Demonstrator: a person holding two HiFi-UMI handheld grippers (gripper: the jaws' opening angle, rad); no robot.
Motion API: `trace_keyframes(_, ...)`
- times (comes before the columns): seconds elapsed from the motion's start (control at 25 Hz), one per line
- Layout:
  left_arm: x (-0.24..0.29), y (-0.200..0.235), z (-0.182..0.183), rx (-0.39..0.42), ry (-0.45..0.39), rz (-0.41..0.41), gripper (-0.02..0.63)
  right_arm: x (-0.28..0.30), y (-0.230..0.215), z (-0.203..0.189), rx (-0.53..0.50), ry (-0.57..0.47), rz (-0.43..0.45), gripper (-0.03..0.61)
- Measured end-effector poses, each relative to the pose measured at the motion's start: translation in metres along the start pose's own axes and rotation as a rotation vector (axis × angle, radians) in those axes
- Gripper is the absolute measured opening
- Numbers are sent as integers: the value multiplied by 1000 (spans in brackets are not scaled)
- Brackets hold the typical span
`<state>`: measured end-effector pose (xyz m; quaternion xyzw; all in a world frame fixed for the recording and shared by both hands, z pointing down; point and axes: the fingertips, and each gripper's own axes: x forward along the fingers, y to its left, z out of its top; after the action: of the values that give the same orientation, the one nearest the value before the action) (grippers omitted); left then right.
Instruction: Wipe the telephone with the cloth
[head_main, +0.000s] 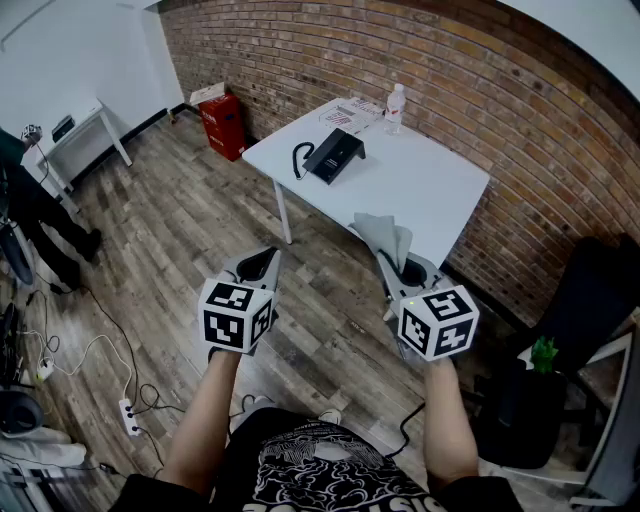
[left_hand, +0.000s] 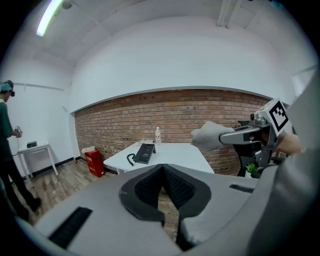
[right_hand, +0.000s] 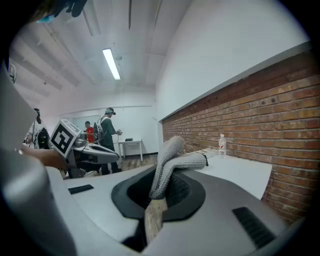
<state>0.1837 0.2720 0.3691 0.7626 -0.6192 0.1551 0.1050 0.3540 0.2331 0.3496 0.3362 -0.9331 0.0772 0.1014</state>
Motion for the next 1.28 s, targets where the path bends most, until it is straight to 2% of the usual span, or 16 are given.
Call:
trace_keyframes(0.16, 6, -1, 1, 24, 3, -9, 6, 3, -3, -3, 4, 5, 4, 11)
trace_keyframes(0.36, 18, 3, 0, -32, 5, -41, 6, 8, -9, -9, 8, 20, 0, 11)
trace_keyframes(0.64, 50, 26, 1, -27, 9, -68, 6, 34, -22, -13, 18, 43, -32, 11)
trace_keyframes(1.28, 164, 163, 22, 43, 48, -194, 6, 180, -42, 18, 73, 91, -185, 11)
